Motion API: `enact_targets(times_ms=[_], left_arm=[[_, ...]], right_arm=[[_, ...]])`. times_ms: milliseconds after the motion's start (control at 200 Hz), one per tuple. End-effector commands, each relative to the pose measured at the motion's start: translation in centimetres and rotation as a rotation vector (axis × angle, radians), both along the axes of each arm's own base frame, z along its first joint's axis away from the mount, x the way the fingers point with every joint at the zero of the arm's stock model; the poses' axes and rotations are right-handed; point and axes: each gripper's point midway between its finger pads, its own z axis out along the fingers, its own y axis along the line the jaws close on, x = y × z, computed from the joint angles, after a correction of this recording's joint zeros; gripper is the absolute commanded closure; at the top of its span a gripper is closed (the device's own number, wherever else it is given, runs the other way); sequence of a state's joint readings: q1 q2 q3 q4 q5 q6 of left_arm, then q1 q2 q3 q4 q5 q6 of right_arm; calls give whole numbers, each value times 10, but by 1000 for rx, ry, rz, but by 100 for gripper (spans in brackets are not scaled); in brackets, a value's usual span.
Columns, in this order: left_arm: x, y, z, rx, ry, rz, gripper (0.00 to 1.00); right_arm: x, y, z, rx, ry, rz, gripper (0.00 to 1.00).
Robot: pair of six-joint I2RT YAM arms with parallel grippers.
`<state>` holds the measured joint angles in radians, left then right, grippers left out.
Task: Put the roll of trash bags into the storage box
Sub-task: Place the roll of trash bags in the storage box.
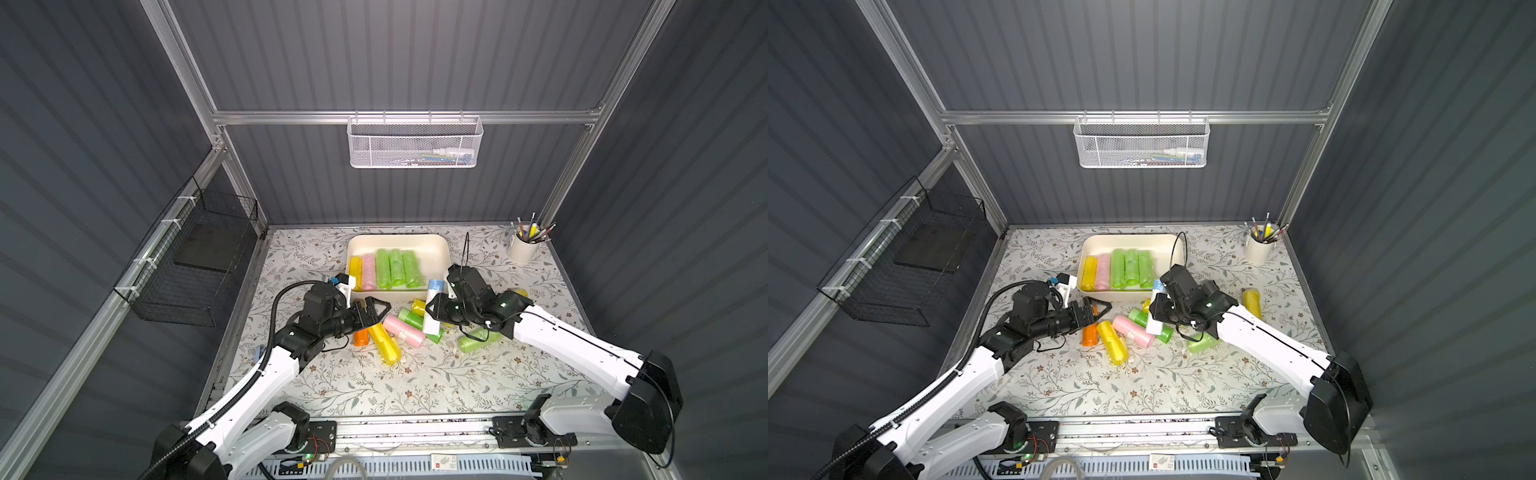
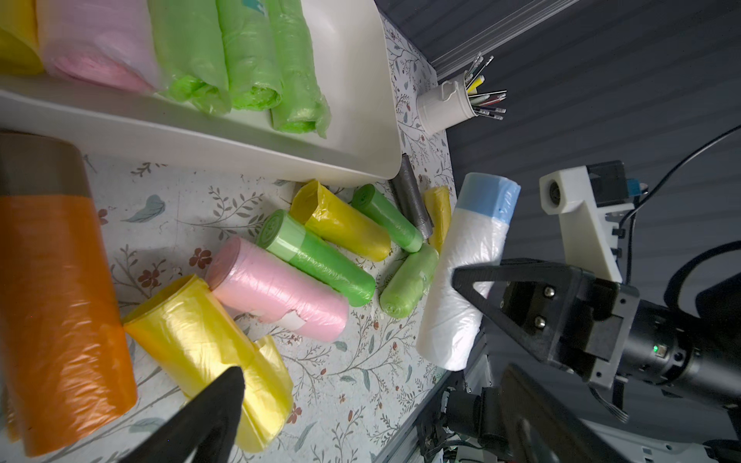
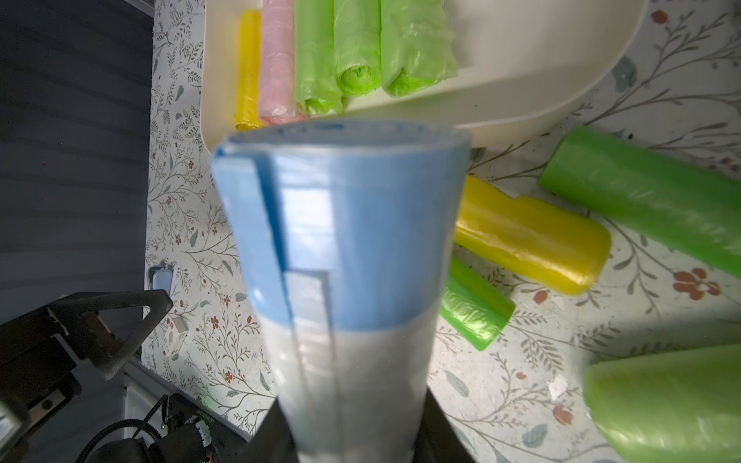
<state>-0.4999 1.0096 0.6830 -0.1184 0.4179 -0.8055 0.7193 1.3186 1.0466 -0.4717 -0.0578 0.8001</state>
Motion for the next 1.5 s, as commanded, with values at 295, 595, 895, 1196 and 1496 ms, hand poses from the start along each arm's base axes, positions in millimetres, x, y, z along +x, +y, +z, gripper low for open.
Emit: enact_targets(times_ms=[295, 595, 895, 1196, 1496], left_arm=[[36, -26, 26, -48, -81, -48, 0], [62, -42, 37, -41, -118, -73, 0], [71, -43, 45, -32, -156, -61, 0], [75, -46, 50, -31, -166, -74, 0], [74, -43, 51, -20, -171, -65, 0]], right_arm=[[48, 18, 29, 44, -62, 46, 66], [88, 21, 26, -16, -57, 66, 67], [120, 15, 32, 3, -80, 44, 67], [157, -2, 27, -34, -105, 15, 67], [193, -11, -8, -224, -86, 46, 68]])
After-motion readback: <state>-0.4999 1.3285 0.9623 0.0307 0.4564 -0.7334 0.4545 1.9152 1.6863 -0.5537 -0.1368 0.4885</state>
